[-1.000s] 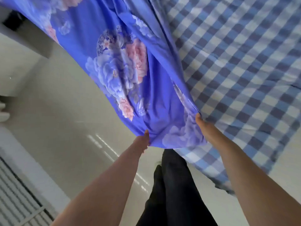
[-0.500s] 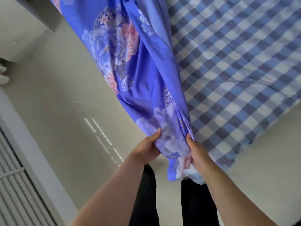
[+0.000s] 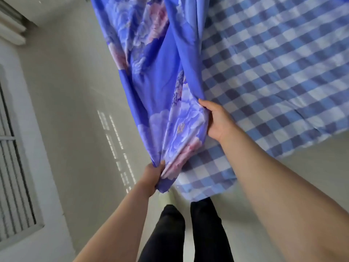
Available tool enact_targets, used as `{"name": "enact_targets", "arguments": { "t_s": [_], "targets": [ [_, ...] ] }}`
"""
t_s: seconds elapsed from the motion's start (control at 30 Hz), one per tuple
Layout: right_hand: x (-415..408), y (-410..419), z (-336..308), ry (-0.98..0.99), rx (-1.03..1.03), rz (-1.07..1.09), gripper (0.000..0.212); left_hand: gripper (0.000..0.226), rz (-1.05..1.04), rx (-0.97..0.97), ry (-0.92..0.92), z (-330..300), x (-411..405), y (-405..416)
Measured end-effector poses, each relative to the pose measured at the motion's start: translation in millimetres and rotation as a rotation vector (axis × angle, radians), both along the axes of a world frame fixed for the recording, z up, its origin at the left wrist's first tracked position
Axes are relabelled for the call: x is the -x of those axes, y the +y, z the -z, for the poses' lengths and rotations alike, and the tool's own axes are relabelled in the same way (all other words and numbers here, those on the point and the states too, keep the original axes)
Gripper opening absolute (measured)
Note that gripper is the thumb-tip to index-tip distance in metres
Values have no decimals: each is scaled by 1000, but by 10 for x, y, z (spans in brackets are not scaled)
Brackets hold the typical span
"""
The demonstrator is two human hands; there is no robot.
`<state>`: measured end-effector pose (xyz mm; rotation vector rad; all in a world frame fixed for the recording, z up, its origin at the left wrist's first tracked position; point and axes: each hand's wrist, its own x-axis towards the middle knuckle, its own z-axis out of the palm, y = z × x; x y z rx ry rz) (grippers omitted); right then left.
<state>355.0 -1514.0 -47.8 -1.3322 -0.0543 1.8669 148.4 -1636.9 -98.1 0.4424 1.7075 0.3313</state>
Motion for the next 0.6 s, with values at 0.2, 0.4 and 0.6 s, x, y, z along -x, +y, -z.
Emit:
{"name": "enact_targets", "arguments": {
  "t_s": [0.2,0.4,0.6],
  "targets": [
    [-85,-261,-113,-179,-89,-197,28,42,-24,57,385,151,311,-242],
    [112,-963,65,-338,-25,-342,13,72,-291,-3,-114,9,393,-476],
    [415,-1097,258,-683,-100,-466,49,28,11,13,-545,-426,331,-641]
  ]
}}
